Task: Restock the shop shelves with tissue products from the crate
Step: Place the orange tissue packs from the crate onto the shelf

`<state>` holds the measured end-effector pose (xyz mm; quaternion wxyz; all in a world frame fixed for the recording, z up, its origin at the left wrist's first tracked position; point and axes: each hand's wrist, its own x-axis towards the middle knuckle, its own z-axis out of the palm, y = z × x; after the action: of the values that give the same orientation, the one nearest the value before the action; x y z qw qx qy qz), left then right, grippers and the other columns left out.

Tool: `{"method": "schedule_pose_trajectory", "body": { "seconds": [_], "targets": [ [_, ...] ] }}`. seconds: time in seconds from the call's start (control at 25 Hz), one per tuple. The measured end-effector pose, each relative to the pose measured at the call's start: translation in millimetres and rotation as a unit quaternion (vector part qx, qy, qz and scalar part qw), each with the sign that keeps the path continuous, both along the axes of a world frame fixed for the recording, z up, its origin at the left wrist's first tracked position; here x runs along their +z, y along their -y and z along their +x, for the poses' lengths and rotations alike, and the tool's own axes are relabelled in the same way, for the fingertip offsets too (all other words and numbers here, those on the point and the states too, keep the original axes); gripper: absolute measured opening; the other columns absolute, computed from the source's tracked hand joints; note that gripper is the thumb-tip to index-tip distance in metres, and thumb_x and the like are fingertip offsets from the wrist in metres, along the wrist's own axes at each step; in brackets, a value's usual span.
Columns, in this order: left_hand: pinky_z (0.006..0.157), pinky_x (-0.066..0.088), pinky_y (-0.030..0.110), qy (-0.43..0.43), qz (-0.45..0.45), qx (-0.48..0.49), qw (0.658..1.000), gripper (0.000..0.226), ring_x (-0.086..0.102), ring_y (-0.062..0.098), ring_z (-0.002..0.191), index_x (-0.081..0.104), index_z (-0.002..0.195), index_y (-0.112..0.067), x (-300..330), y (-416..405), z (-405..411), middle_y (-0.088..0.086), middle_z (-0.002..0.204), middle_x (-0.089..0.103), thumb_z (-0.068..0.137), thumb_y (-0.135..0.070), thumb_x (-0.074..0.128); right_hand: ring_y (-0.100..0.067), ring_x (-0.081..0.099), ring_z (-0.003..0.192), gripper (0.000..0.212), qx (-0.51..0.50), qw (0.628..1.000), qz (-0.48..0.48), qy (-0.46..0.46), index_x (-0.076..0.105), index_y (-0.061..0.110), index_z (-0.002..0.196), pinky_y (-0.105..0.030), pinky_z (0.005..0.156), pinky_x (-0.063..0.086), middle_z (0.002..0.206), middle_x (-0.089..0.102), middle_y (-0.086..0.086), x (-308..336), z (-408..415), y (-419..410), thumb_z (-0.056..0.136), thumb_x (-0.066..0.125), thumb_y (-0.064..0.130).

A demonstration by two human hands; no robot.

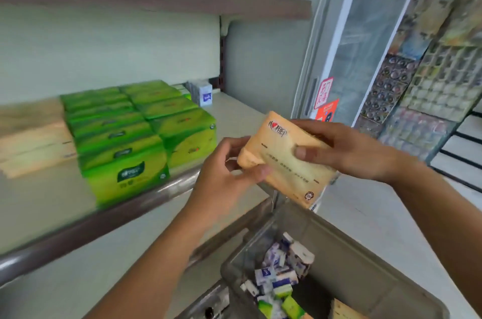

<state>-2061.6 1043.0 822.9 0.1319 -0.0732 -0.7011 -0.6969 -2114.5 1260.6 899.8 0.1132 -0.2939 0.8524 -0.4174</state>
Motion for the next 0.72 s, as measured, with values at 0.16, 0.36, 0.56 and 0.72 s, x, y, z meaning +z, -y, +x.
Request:
{"method": "schedule_pose_trajectory", "body": {
  "seconds": [0.16, 0.36, 0.56, 0.72],
  "targets": [
    [0.074, 0.054, 0.019, -0.055, -0.012, 0.113, 0.992, 0.040, 0.068, 0.003, 0.090, 0.059, 0.104, -0.029, 34.4, 57.8, 39.2, -0.015, 0.101, 0.070, 0.072, -0.020, 0.082, -0.005, 0.066, 0.100, 0.054, 0.086, 0.992, 0.013, -0.096, 0.055, 0.035, 0.129, -0.024, 0.084, 0.053, 0.112, 0.068, 0.014, 51.2, 2.5, 81.1, 0.078, 0.069, 0.043],
    [0.071, 0.050, 0.014, -0.091, -0.032, 0.273, 0.957, 0.034, 0.066, -0.001, 0.088, 0.060, 0.099, -0.028, 57.5, 141.5, 93.9, -0.011, 0.098, 0.070, 0.071, -0.033, 0.078, -0.013, 0.067, 0.098, 0.045, 0.202, 0.967, 0.010, -0.152, 0.058, 0.034, 0.124, -0.037, 0.087, 0.054, 0.111, 0.069, 0.007, 74.7, 11.0, 198.7, 0.081, 0.071, 0.041],
    [0.077, 0.053, 0.017, -0.086, -0.020, 0.375, 0.923, 0.033, 0.067, 0.006, 0.094, 0.063, 0.107, -0.020, 49.3, 232.7, 123.5, -0.005, 0.103, 0.072, 0.078, -0.017, 0.078, -0.005, 0.059, 0.109, 0.048, 0.269, 0.936, 0.030, -0.226, 0.052, 0.038, 0.129, -0.031, 0.094, 0.049, 0.120, 0.063, 0.011, 72.3, 23.2, 314.4, 0.084, 0.070, 0.040],
    [0.085, 0.054, 0.024, -0.032, -0.045, 0.439, 0.897, 0.032, 0.065, 0.008, 0.102, 0.062, 0.109, -0.017, 10.1, 289.8, 115.5, -0.009, 0.107, 0.070, 0.081, -0.023, 0.076, -0.015, 0.055, 0.116, 0.052, 0.283, 0.910, 0.114, -0.282, 0.048, 0.031, 0.135, -0.028, 0.096, 0.044, 0.131, 0.058, 0.003, 51.0, 20.3, 393.8, 0.087, 0.067, 0.038]
  ]
}}
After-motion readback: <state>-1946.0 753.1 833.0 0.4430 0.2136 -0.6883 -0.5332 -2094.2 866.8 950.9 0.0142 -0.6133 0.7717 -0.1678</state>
